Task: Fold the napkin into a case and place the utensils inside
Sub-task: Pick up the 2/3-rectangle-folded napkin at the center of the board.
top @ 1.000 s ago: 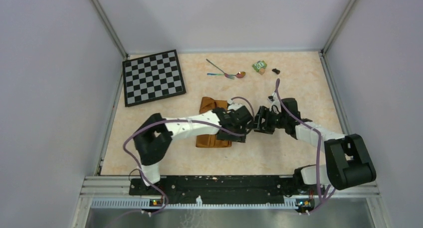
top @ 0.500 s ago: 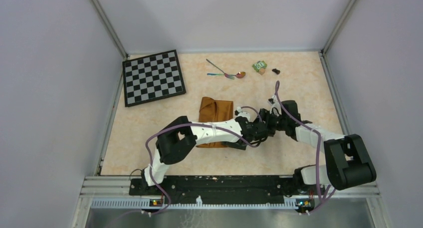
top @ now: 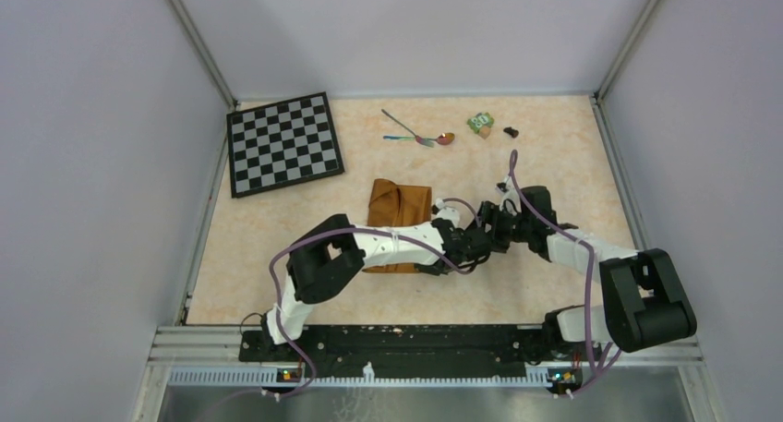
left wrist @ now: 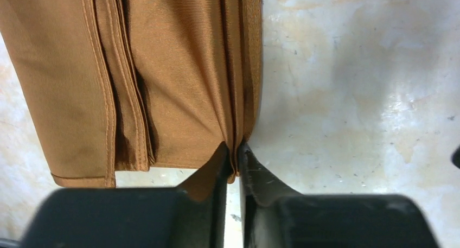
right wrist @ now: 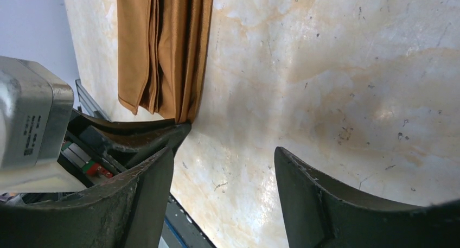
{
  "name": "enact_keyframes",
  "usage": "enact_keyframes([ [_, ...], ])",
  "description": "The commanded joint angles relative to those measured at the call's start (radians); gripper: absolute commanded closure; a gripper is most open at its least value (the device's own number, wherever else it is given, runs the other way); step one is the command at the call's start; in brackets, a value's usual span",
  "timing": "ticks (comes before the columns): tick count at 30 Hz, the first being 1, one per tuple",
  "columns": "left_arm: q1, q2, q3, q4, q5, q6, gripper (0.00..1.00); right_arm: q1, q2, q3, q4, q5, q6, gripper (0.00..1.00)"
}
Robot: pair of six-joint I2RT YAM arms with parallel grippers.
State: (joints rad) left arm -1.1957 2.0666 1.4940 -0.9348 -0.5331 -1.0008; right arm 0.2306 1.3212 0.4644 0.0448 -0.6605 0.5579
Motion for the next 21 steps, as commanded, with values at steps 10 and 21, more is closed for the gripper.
enact_keyframes([
  [10, 0.019, -0.223, -0.137, 0.117, 0.046, 0.051, 1.0, 0.009, 0.194, 0.039, 0.267, -0.08, 0.12, 0.2],
  [21, 0.02, -0.286, -0.182, 0.14, 0.073, 0.043, 1.0, 0.18, 0.325, 0.063, 0.546, 0.075, 0.429, 0.23],
])
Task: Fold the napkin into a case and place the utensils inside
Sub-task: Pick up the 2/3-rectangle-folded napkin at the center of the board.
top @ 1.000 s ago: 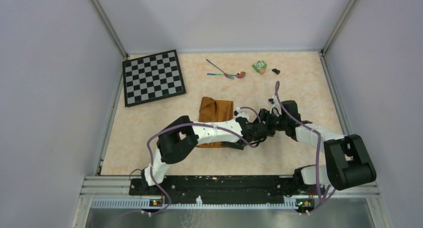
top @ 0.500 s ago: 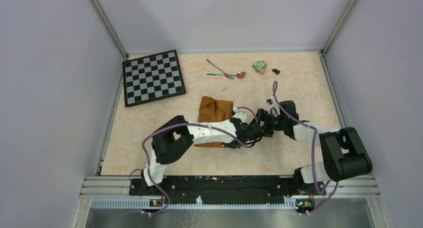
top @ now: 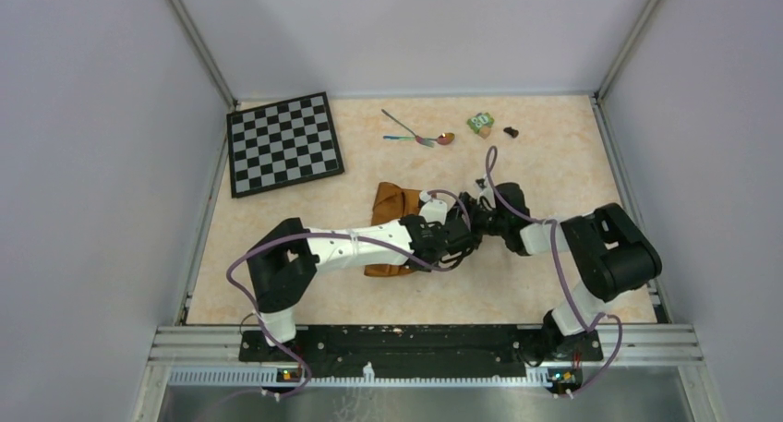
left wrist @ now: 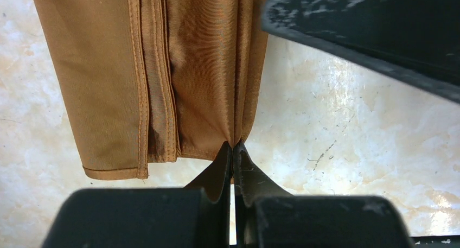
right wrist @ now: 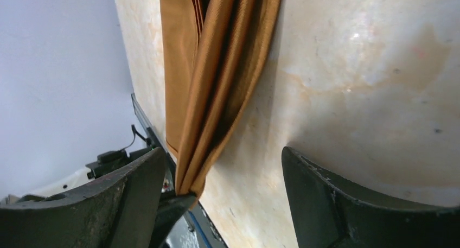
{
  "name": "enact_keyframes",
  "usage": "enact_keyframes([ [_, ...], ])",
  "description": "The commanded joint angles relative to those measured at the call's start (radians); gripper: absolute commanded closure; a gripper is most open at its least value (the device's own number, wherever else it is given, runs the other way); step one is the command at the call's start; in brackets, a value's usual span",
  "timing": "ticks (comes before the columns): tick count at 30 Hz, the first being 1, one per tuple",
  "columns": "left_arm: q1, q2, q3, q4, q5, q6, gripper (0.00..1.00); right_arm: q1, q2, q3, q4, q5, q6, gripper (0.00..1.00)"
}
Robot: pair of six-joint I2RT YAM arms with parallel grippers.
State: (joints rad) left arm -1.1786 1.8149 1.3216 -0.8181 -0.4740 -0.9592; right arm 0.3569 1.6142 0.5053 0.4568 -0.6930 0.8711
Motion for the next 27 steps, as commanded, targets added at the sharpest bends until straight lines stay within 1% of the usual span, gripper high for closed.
enact_keyframes([
  [1, 0.002, -0.035, -0.011, 0.026, 0.018, 0.002, 1.0, 0.066, 0.032, 0.025, 0.135, 0.14, 0.12, 0.24],
  [3, 0.002, -0.038, -0.017, 0.032, 0.023, 0.002, 1.0, 0.079, 0.036, 0.039, 0.137, 0.181, 0.119, 0.27],
  [6, 0.002, -0.042, -0.024, 0.041, 0.031, 0.004, 1.0, 0.083, 0.052, 0.058, 0.132, 0.217, 0.116, 0.33],
  [9, 0.002, -0.045, -0.026, 0.051, 0.035, 0.008, 1.0, 0.086, 0.077, 0.088, 0.107, 0.237, 0.103, 0.37],
  [13, 0.002, -0.042, -0.019, 0.057, 0.04, 0.01, 1.0, 0.091, 0.118, 0.106, 0.118, 0.243, 0.101, 0.44],
  [20, 0.002, -0.05, -0.021, 0.061, 0.043, 0.007, 1.0, 0.112, 0.133, 0.114, 0.125, 0.269, 0.09, 0.46],
  [23, 0.002, -0.052, -0.021, 0.068, 0.053, 0.009, 1.0, 0.116, 0.147, 0.119, 0.146, 0.274, 0.078, 0.53],
  [26, 0.001, -0.048, -0.018, 0.08, 0.064, 0.014, 1.0, 0.118, 0.157, 0.124, 0.155, 0.282, 0.062, 0.64],
  [27, 0.001, -0.046, -0.017, 0.081, 0.064, 0.015, 1.0, 0.118, 0.158, 0.122, 0.16, 0.286, 0.058, 0.65],
])
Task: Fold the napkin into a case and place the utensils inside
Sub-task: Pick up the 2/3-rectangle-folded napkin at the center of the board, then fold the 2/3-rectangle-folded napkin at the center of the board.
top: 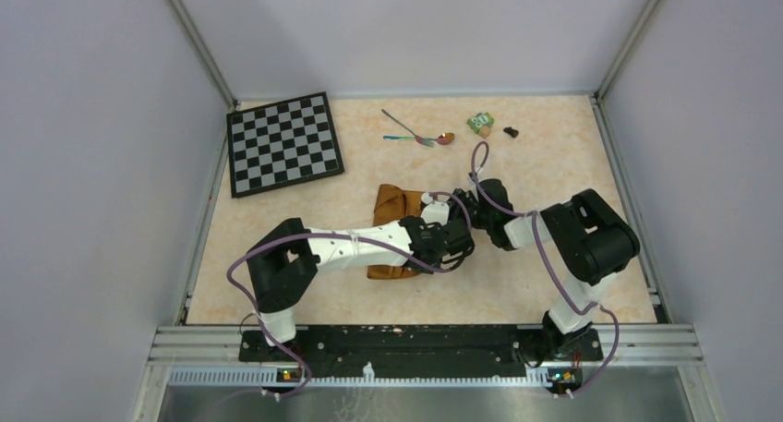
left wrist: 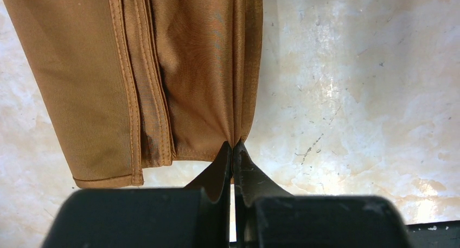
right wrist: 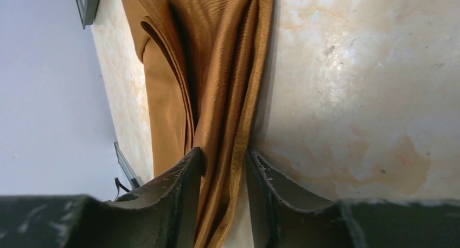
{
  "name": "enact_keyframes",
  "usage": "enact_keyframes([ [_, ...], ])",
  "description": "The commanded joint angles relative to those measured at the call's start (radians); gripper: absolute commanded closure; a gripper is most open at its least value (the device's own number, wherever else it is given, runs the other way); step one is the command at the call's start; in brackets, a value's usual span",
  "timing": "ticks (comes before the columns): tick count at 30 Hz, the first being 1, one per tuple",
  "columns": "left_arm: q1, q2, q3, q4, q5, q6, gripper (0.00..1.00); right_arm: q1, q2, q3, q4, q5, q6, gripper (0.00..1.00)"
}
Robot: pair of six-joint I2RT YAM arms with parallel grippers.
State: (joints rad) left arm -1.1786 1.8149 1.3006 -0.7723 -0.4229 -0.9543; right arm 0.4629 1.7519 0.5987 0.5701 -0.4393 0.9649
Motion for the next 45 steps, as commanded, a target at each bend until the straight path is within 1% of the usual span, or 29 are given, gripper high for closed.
enact_keyframes([
  [1, 0.001, -0.044, 0.004, 0.037, 0.014, 0.012, 1.0, 0.013, 0.021, 0.025, 0.055, 0.038, -0.04, 0.66],
  [3, 0.0, -0.045, 0.006, 0.039, 0.013, 0.012, 1.0, 0.012, 0.021, 0.022, 0.067, 0.041, -0.049, 0.72],
  [5, 0.001, -0.047, 0.006, 0.045, 0.019, 0.015, 1.0, 0.013, 0.018, 0.016, 0.089, 0.047, -0.059, 0.8],
  [6, 0.001, -0.048, 0.006, 0.051, 0.024, 0.017, 1.0, 0.013, 0.018, 0.015, 0.098, 0.044, -0.067, 0.85],
  [7, 0.001, -0.049, 0.006, 0.059, 0.035, 0.02, 1.0, 0.013, 0.02, 0.015, 0.11, 0.036, -0.076, 0.94],
  [8, 0.001, -0.053, 0.005, 0.07, 0.045, 0.024, 1.0, 0.012, 0.021, 0.014, 0.124, 0.027, -0.089, 1.0],
  [9, 0.002, -0.061, 0.003, 0.081, 0.056, 0.031, 0.91, 0.013, 0.021, 0.013, 0.133, 0.02, -0.103, 1.0],
  [11, 0.01, -0.098, -0.004, 0.093, 0.073, 0.043, 0.52, 0.013, 0.026, 0.023, 0.133, 0.0, -0.123, 1.0],
  [13, 0.04, -0.177, -0.042, 0.142, 0.115, 0.07, 0.3, 0.012, 0.034, 0.036, 0.132, -0.029, -0.137, 1.0],
  [14, 0.074, -0.228, -0.075, 0.181, 0.154, 0.082, 0.23, 0.012, 0.036, 0.042, 0.127, -0.04, -0.143, 1.0],
  [15, 0.12, -0.288, -0.135, 0.231, 0.21, 0.086, 0.21, 0.012, 0.035, 0.047, 0.12, -0.046, -0.148, 1.0],
  [16, 0.185, -0.345, -0.197, 0.294, 0.281, 0.09, 0.21, 0.013, 0.035, 0.053, 0.109, -0.053, -0.155, 1.0],
  [17, 0.251, -0.413, -0.26, 0.369, 0.351, 0.094, 0.22, 0.011, 0.033, 0.06, 0.091, -0.06, -0.167, 1.0],
  [19, 0.373, -0.537, -0.391, 0.528, 0.432, 0.089, 0.3, 0.011, 0.026, 0.068, 0.058, -0.063, -0.189, 1.0],
  [20, 0.434, -0.569, -0.433, 0.617, 0.49, 0.094, 0.36, 0.01, 0.021, 0.071, 0.046, -0.066, -0.198, 1.0],
  [21, 0.486, -0.581, -0.46, 0.662, 0.53, 0.098, 0.43, 0.01, 0.017, 0.077, 0.03, -0.068, -0.209, 1.0],
  [23, 0.561, -0.559, -0.48, 0.715, 0.593, 0.114, 0.57, 0.008, 0.014, 0.092, -0.012, -0.072, -0.234, 1.0],
  [26, 0.62, -0.477, -0.478, 0.791, 0.662, 0.122, 0.74, 0.008, 0.009, 0.117, -0.066, -0.068, -0.269, 1.0],
  [31, 0.644, -0.325, -0.454, 0.88, 0.686, 0.145, 0.92, 0.009, 0.001, 0.145, -0.124, -0.053, -0.298, 1.0],
  [32, 0.648, -0.296, -0.454, 0.895, 0.685, 0.148, 0.98, 0.009, -0.002, 0.149, -0.135, -0.049, -0.302, 1.0],
  [33, 0.651, -0.266, -0.452, 0.907, 0.683, 0.151, 1.0, 0.011, -0.006, 0.155, -0.147, -0.043, -0.307, 1.0],
  [38, 0.662, -0.143, -0.454, 0.935, 0.658, 0.147, 1.0, 0.028, -0.035, 0.195, -0.236, 0.003, -0.334, 1.0],
  [41, 0.662, -0.097, -0.479, 0.975, 0.665, 0.136, 1.0, 0.056, -0.043, 0.239, -0.299, 0.037, -0.353, 1.0],
  [45, 0.662, -0.062, -0.505, 0.987, 0.66, 0.117, 1.0, 0.1, -0.042, 0.299, -0.365, 0.086, -0.357, 1.0],
])
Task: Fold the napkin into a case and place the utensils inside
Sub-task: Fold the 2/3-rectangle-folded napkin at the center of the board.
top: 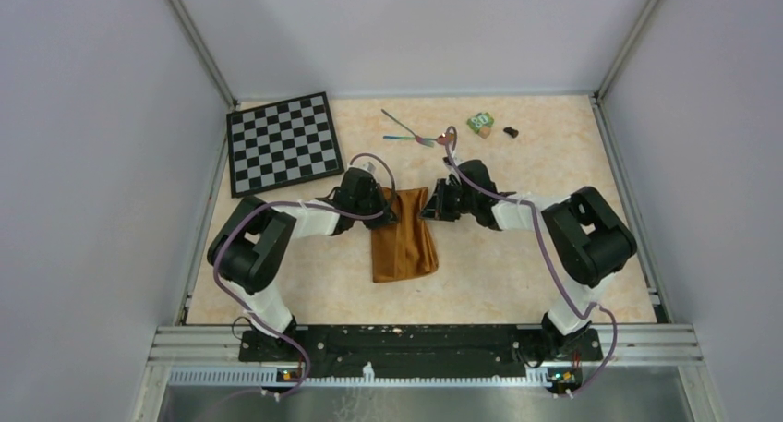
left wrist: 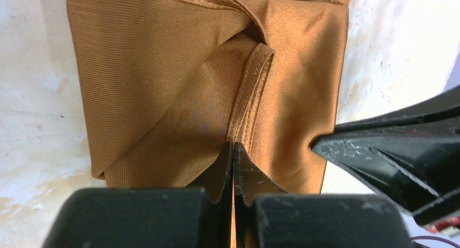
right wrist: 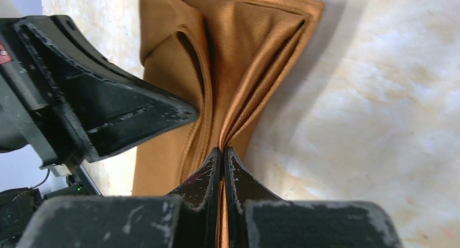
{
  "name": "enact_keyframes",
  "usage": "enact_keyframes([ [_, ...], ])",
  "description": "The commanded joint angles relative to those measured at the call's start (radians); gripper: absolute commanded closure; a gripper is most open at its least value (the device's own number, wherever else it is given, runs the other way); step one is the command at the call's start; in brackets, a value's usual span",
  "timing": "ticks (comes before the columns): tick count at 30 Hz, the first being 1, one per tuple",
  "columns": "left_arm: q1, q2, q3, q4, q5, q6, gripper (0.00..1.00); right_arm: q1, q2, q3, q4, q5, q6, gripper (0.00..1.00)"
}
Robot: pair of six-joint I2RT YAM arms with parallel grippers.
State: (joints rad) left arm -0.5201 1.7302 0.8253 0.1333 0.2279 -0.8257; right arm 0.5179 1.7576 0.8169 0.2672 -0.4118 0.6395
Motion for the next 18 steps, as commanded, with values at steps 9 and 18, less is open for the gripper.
enact_keyframes([
  [9, 0.003, 0.07, -0.066, 0.124, 0.008, -0.027, 1.0, 0.137, 0.02, 0.151, -0.012, 0.065, 0.103, 1.0],
  [18, 0.011, -0.065, -0.066, 0.055, 0.048, 0.025, 0.93, 0.145, 0.037, 0.101, 0.098, 0.125, 0.236, 1.0],
])
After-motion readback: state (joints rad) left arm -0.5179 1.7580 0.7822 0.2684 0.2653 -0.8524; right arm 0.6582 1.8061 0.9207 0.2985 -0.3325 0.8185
